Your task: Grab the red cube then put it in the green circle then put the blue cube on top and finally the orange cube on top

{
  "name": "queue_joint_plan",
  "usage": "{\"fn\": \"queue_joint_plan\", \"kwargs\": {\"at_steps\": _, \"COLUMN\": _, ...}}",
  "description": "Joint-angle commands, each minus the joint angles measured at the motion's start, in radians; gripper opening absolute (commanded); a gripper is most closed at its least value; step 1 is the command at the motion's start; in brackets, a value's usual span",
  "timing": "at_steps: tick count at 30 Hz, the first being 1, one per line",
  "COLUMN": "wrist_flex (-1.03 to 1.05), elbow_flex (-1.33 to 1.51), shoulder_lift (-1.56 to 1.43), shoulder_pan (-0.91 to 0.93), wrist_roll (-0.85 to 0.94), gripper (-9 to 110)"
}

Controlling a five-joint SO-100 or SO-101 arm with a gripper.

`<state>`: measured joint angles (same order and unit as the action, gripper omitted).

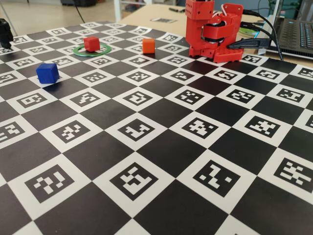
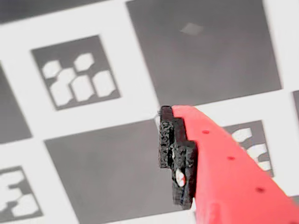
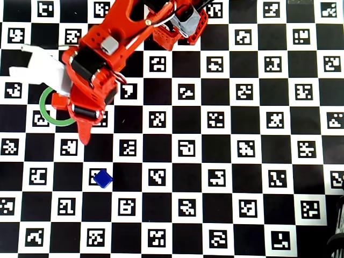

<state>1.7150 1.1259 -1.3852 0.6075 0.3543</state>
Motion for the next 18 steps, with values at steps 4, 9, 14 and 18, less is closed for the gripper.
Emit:
{"fn": "queue_joint_plan", "kwargs": {"at_steps": 4, "wrist_flex": 0.025, "elbow_flex": -0.213, "shoulder_lift": 0.107, "shoulder_pan": -0.095, "wrist_roll": -0.044, "gripper": 50}}
{"fn": "queue_joint_plan", "kwargs": {"at_steps": 9, "wrist_flex": 0.037, "elbow_flex": -0.374, "shoulder_lift": 0.258, "shoulder_pan": -0.124, "wrist_roll": -0.058, "gripper": 50}}
{"fn": "queue_joint_plan", "kwargs": {"at_steps": 14, "wrist_flex": 0.067, "elbow_flex": -0.548, "shoulder_lift": 0.400, "shoulder_pan": -0.149, "wrist_roll": -0.067, "gripper": 51}}
{"fn": "queue_joint_plan", "kwargs": {"at_steps": 18, "wrist_flex": 0.066, "elbow_flex": -0.647, "shoulder_lift": 0.500, "shoulder_pan": -0.161, "wrist_roll": -0.054, "gripper": 51}}
